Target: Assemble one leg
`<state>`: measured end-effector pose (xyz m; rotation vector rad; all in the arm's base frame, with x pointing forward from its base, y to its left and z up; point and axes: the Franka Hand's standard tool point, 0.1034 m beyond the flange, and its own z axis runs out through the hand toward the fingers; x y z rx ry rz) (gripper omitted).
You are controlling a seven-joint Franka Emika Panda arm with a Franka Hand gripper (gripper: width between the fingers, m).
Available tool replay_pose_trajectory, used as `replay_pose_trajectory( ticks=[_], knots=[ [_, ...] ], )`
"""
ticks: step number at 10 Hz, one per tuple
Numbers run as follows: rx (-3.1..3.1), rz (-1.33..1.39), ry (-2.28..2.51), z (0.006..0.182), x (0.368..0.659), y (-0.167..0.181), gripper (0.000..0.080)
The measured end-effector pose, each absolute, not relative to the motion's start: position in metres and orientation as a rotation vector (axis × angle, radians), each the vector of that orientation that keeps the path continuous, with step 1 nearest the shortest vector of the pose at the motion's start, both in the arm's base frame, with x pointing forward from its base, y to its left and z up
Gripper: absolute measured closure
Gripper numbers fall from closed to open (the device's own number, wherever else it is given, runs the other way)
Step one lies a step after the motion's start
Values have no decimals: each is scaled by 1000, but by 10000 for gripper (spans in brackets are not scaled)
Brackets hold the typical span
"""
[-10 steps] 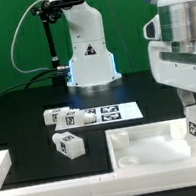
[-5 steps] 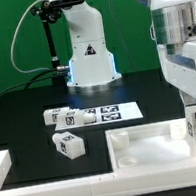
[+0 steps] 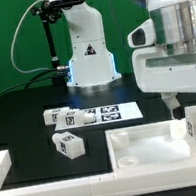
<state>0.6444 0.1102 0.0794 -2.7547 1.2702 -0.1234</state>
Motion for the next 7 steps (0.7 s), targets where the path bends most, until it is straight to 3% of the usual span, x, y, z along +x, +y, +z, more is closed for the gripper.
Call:
replay_pose_trajectory(
  ticks=[2,4,6,7],
  knots=[
    [-2848,-133,1076,79,644,110,150],
    [-3079,-151,434,76,645,114,150],
    [-3073,-136,457,76,645,116,165],
    [-3073,-135,457,76,645,116,336]
  ],
)
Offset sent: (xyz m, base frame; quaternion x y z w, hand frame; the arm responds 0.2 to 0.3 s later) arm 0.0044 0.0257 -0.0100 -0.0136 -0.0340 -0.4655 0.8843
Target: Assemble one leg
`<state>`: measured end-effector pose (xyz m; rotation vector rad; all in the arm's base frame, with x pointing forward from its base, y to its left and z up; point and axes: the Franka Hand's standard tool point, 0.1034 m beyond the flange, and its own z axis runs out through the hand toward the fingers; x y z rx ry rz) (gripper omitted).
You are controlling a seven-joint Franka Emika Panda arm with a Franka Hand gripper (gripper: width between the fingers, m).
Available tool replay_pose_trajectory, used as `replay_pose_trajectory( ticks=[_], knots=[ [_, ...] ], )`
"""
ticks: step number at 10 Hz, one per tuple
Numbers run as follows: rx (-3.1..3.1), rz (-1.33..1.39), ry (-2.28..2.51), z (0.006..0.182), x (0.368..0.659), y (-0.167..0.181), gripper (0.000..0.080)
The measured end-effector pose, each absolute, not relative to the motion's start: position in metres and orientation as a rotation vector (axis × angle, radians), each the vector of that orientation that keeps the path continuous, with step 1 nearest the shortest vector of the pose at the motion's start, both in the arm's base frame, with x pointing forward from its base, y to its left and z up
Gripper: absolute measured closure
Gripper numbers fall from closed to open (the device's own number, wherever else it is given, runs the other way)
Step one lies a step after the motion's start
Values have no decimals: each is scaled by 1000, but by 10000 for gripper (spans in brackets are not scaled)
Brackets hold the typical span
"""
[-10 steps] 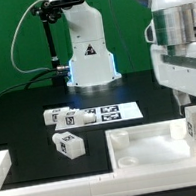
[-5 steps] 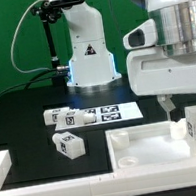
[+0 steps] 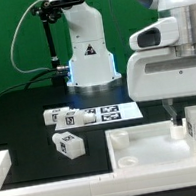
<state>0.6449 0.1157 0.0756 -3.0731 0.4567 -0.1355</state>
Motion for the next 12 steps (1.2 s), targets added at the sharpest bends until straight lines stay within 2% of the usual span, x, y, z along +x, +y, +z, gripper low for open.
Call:
replay_pose_trajectory(
  ticks=[1,2,6,10,12],
  knots=[
    [-3059,-134,526,76,645,116,336],
    [-3040,-129,627,75,644,114,515],
    [-2862,-75,1215,77,641,111,513],
    [-2273,12,2021,73,643,111,512],
    [-2114,46,2155,72,643,108,512]
  ],
)
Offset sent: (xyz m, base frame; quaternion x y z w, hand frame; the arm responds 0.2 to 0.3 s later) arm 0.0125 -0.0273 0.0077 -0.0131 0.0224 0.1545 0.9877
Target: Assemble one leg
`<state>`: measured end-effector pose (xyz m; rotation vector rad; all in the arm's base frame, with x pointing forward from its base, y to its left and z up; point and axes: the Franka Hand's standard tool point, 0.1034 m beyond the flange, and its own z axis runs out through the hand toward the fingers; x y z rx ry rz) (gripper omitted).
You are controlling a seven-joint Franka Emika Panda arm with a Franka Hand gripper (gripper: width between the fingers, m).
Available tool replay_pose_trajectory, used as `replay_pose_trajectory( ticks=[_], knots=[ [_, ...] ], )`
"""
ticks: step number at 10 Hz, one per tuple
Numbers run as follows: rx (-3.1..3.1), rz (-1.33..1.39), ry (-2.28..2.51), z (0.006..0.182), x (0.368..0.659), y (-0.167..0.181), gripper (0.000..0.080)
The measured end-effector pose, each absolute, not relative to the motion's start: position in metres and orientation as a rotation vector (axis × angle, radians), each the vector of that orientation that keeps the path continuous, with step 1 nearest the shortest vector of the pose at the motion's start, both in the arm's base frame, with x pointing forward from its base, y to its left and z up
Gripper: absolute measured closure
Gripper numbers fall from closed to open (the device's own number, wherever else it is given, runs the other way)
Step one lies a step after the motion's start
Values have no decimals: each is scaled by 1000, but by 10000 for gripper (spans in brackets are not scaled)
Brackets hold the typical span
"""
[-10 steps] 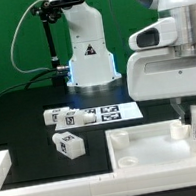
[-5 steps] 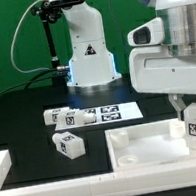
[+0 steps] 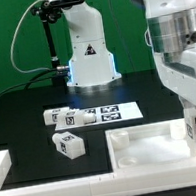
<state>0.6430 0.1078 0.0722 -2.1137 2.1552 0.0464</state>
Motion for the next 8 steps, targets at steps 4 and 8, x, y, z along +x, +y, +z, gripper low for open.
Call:
replay_pose_trajectory(
  ticks=[4,8],
  knots=[
    [-2329,3,1905,73,644,116,209],
    [-2691,-24,1336,70,640,131,152]
  ],
)
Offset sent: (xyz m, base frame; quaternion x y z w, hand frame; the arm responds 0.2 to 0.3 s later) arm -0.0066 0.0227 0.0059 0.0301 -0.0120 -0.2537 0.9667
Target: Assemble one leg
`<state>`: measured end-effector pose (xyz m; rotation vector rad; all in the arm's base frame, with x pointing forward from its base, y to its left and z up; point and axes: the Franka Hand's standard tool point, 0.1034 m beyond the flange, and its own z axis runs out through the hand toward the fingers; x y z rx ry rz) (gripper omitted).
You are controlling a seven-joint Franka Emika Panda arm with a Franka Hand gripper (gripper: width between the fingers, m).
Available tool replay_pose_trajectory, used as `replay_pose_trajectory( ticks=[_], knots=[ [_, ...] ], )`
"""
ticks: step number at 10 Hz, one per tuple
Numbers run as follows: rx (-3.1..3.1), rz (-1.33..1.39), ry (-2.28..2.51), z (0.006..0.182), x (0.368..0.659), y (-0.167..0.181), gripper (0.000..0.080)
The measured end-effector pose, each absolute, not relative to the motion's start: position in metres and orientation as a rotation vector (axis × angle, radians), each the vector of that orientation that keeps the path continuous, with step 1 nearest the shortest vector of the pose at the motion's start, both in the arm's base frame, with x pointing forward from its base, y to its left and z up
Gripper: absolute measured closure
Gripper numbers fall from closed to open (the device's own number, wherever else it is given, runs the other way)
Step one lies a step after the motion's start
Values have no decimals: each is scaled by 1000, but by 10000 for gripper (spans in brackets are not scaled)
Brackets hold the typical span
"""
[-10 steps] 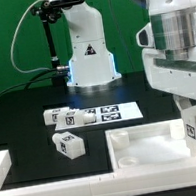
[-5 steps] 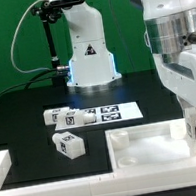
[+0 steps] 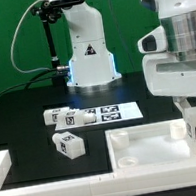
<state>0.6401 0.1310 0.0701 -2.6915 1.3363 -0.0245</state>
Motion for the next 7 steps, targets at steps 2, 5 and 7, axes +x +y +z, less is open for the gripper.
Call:
replay_pose_trajectory(
  ticks=[2,5,7],
  knots=[
    [-2823,-52,1080,71,640,128,151],
    [-3086,-128,357,79,646,118,151],
    [-3134,-124,51,79,651,120,151]
  ],
)
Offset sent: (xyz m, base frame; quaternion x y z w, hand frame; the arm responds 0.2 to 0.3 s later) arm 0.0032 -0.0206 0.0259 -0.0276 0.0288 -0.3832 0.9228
